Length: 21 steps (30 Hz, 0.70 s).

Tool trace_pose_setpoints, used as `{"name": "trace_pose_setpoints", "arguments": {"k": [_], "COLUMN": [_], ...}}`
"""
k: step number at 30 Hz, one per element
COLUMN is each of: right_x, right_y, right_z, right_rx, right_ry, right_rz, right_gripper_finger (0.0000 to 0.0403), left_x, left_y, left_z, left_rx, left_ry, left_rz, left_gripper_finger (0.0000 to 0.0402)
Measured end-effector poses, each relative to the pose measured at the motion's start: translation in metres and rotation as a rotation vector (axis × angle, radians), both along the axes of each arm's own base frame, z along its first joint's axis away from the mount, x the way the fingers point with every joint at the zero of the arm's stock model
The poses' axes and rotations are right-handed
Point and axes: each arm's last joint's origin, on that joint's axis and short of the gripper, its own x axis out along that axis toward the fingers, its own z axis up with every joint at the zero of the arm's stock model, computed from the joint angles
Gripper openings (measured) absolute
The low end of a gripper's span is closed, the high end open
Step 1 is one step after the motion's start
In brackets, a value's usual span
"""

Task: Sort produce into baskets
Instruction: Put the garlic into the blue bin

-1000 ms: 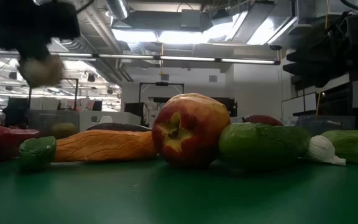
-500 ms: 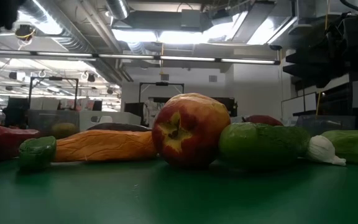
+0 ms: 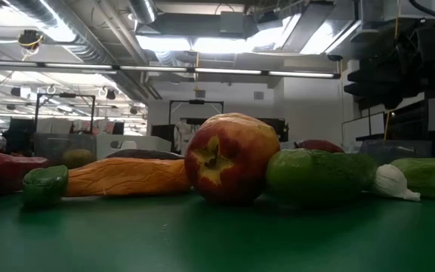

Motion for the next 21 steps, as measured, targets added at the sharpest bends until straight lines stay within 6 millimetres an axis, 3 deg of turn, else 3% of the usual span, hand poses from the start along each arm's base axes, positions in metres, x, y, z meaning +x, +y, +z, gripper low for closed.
{"name": "trace_pose_setpoints", "arguments": {"k": [10, 21], "right_x": [0.0, 0.0], "right_y": [0.0, 0.0], "right_z": [-0.001, -0.005], "right_rx": [-0.002, -0.009], "right_ry": [0.01, 0.057], "right_rz": [0.0, 0.0], "right_gripper_finger": [0.0218, 0.0218], "left_x": [0.008, 0.018], "left_y": [0.001, 0.009], "left_z": [0.004, 0.004], "left_rx": [-0.078, 0.045], "left_ry": [0.014, -0.151], "left_rz": [0.077, 0.182], "left_gripper_finger": [0.0191, 0.0191]}}
